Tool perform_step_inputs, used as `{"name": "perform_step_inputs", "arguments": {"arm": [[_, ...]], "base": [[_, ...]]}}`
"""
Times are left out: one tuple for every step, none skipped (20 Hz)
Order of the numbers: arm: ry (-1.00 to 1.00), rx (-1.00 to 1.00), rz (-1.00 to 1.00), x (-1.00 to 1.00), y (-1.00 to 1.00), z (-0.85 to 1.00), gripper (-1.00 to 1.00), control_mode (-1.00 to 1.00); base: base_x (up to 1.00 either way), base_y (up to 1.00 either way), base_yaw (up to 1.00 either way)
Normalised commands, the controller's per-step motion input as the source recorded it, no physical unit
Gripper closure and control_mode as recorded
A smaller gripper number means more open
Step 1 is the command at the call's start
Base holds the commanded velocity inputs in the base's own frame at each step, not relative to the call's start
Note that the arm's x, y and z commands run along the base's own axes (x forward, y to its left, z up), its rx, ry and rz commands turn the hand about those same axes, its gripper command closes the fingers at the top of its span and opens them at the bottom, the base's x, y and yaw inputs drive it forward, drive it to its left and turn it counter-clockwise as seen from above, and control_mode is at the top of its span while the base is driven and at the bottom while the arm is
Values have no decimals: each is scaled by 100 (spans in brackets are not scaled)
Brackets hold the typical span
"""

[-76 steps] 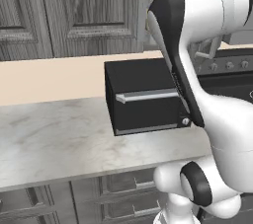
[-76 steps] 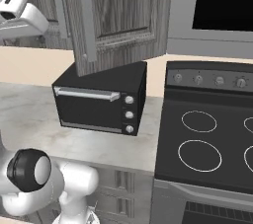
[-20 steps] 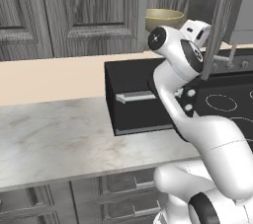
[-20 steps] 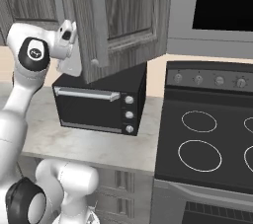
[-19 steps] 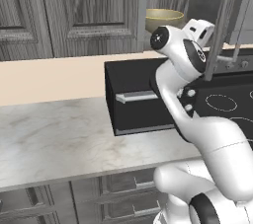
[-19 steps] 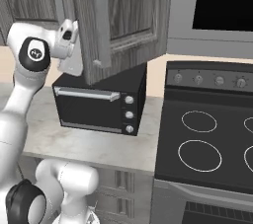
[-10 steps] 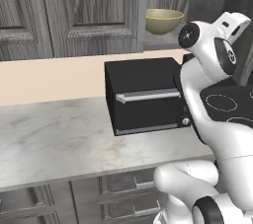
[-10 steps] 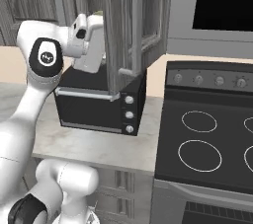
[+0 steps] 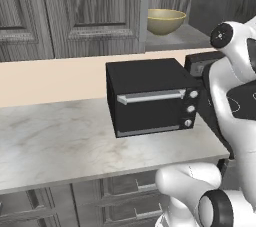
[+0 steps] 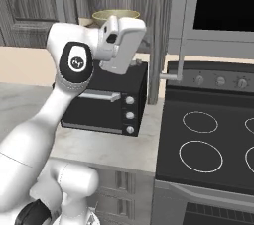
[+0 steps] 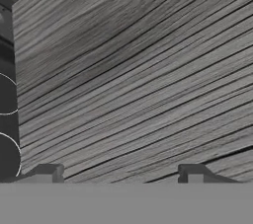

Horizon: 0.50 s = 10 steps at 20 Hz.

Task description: Move the bowls from the cabinet to the plates on the dining table.

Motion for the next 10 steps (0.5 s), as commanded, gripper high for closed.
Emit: {"name": "perform_step_inputs", "arguments": {"arm": [[-1,0,-3,0,0,0,-100,-100],[-1,0,0,0,37,0,-100,-100],[-4,0,0,0,64,0,-100,-100],[-3,0,0,0,72,0,-100,-100],[-3,0,0,0,71,0,-100,-100],[-4,0,0,0,69,0,-100,-100],[-5,0,0,0,66,0,-100,-100],[-5,6,0,0,61,0,-100,-100],[-5,8,0,0,58,0,-100,-100],[-5,9,0,0,50,0,-100,-100]], "base": [[0,0,0],[0,0,0],[0,0,0],[0,0,0],[0,0,0],[0,0,0],[0,0,0],[0,0,0],[0,0,0],[0,0,0]]}}
